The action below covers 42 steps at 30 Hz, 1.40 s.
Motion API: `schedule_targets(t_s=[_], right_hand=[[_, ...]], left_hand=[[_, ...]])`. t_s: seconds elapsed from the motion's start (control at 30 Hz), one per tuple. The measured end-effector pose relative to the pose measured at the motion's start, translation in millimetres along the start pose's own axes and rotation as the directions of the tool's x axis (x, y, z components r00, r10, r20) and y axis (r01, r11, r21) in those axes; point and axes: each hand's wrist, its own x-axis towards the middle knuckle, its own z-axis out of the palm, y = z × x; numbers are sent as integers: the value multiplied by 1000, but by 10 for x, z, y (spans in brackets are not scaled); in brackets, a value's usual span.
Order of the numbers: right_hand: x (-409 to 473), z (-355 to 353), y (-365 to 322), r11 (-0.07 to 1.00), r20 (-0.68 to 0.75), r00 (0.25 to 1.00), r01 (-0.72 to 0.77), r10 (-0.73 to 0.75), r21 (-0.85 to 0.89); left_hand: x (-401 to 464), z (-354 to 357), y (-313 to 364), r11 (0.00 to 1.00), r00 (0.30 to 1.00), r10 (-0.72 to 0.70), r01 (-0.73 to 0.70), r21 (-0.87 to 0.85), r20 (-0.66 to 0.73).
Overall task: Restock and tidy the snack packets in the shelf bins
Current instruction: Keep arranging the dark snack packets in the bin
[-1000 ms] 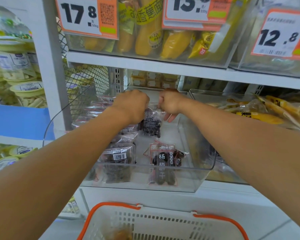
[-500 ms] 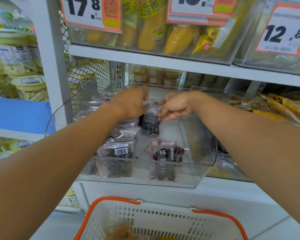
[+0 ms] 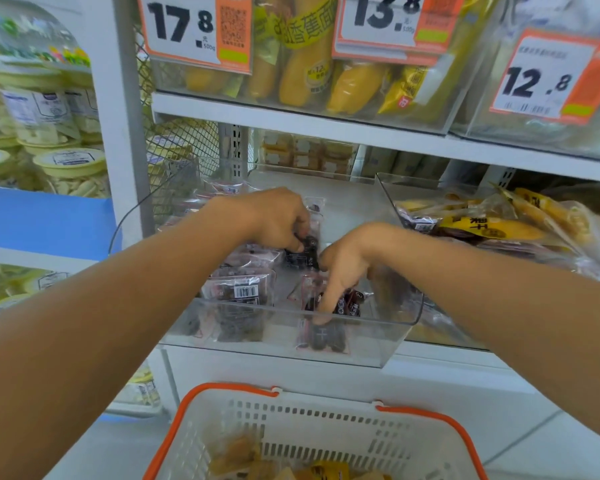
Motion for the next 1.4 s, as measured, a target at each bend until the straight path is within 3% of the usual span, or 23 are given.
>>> schedule_targets(t_s=[0.1, 0.2, 0.27, 0.33, 0.43, 0.47, 0.57, 0.67, 0.77, 0.83, 1.03, 1.13, 1.23, 1.3, 1.4], right_hand=[[-10, 136, -102, 1000, -99, 995, 8, -8, 3], [-50, 137, -100, 964, -114, 993, -10, 41, 264], [-98, 77, -41, 940, -179, 980, -18, 84, 340], [-126, 4, 63, 906, -343, 929, 20, 140, 424], [-94, -54, 197, 876, -584, 777, 92, 235, 474], [-66, -52, 197, 861, -616, 750, 129, 240, 492], [18, -22, 100, 793, -615, 761, 239, 205, 561], [26, -47, 62, 809, -617, 768, 249, 170, 532], [-77, -100, 69, 944, -612, 783, 113, 108, 311], [-138, -130, 93, 976, -610, 785, 33, 107, 213], [-135, -119, 176, 949, -650, 752, 116, 108, 292], [-96, -89, 163, 828, -615, 766, 214, 187, 519], [-20, 8, 86, 541, -389, 888, 209, 243, 815], [27, 77, 10, 379, -248, 948, 158, 200, 912], [78, 132, -69, 286, -223, 954, 160, 201, 945]], left_hand=[[-13, 33, -21, 1000, 999, -13, 14, -13, 43], [-11, 54, -53, 999, 996, -50, 51, -12, 77], [-5, 72, -84, 995, 995, -82, 85, -46, 58], [-6, 59, -98, 989, 996, -86, 88, -122, 21], [-77, -3, -91, 980, 997, -58, 46, -193, -58], [-92, -13, -98, 981, 997, -46, 32, -189, -68], [-95, 6, -87, 988, 994, -65, 52, -146, -89], [-20, 49, -43, 985, 979, -134, 115, -127, -155], [42, 66, 24, 981, 953, -164, 132, -141, -255], [64, 38, 68, 982, 947, -134, 87, -168, -293], [10, -132, 97, 992, 959, -2, -35, -124, -283], [-26, -173, 63, 994, 973, 11, -35, -99, -231], [-64, -96, 28, 994, 979, -16, -7, -111, -206], [-78, -18, -37, 983, 978, -87, 53, -176, -189], [-106, 16, -100, 962, 981, -122, 79, -261, -153]])
